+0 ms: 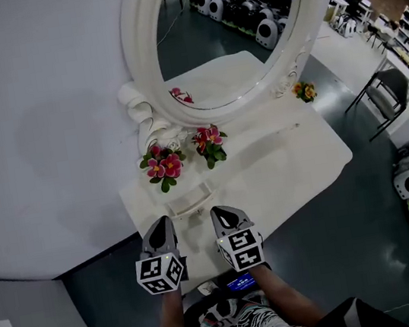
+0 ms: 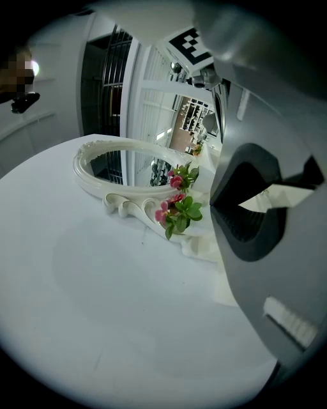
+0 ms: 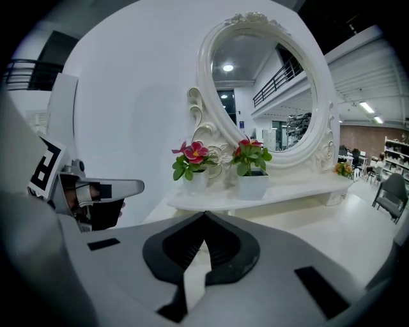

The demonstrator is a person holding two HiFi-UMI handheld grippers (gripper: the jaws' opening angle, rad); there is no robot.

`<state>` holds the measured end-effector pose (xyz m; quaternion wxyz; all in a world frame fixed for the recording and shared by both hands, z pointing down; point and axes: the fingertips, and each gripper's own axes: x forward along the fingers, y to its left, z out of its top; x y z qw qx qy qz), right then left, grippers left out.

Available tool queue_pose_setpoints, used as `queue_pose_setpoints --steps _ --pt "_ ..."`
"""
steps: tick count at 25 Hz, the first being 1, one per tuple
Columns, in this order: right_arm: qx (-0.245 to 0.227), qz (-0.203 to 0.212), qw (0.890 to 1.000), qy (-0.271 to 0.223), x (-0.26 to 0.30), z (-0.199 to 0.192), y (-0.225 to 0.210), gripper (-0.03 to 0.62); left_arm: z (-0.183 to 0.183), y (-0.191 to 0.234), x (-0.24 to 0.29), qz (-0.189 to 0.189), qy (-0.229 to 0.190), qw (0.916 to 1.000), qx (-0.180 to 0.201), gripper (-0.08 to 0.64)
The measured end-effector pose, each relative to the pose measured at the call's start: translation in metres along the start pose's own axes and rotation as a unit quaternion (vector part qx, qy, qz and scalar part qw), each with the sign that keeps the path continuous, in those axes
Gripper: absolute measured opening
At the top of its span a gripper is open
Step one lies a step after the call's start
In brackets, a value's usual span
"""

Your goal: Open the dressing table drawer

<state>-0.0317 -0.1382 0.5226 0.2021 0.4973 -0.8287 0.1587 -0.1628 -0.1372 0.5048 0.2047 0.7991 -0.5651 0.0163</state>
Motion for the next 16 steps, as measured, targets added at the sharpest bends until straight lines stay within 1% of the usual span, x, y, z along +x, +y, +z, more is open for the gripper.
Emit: queue_pose_setpoints --steps 16 --pt "0.004 0.002 1.000 0.006 0.0028 -0.0064 0.0017 0.002 -0.0104 0.0027 0.0029 -0.006 0.009 0.9999 -0.003 0.002"
